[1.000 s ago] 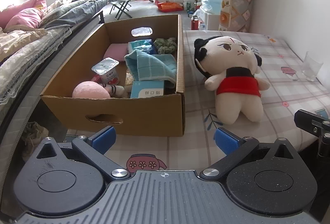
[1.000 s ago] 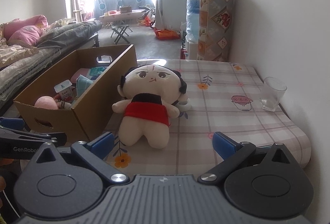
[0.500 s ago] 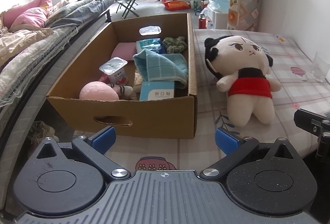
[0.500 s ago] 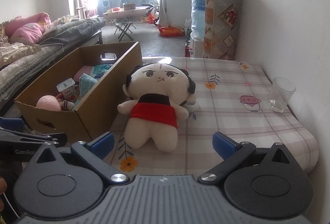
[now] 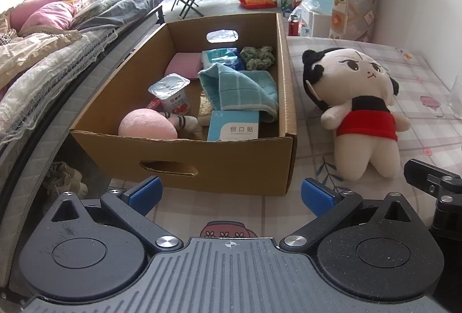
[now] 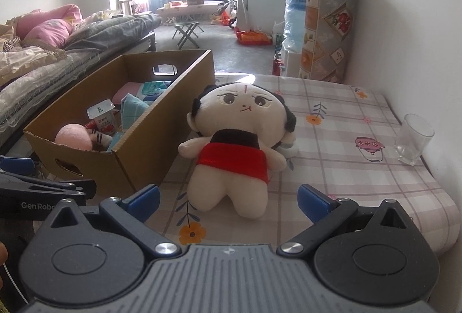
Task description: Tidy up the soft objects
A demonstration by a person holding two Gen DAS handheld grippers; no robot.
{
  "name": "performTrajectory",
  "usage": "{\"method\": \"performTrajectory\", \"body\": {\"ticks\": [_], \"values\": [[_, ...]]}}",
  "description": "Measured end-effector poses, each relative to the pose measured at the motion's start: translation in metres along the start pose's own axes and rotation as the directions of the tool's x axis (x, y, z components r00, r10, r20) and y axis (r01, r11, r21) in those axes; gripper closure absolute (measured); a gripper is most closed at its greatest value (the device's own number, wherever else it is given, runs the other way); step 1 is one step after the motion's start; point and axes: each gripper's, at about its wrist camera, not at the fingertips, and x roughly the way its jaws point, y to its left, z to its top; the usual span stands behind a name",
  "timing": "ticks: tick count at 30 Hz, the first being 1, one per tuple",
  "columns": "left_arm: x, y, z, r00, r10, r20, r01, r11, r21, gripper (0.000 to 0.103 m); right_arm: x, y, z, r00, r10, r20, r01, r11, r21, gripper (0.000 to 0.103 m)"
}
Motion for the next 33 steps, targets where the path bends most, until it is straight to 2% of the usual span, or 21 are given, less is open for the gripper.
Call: {"method": "performTrajectory", "body": {"ticks": [14,33], "values": [[0.0,0.0,0.0,1.0,0.004,-0.005,-0.004,1.0,0.0,0.0,0.007,0.007,0.002,0.999,0.041,-0.017,-0.041,0.999,-0.001,0.0],[-0.005,0.0,-0.001,1.0,0.01,0.0,-0.01,1.0,-0.007,0.0,0.015,0.007,0.0,0.999,0.036,-0.037,-0.036,0.999,0.008,0.0]]}}
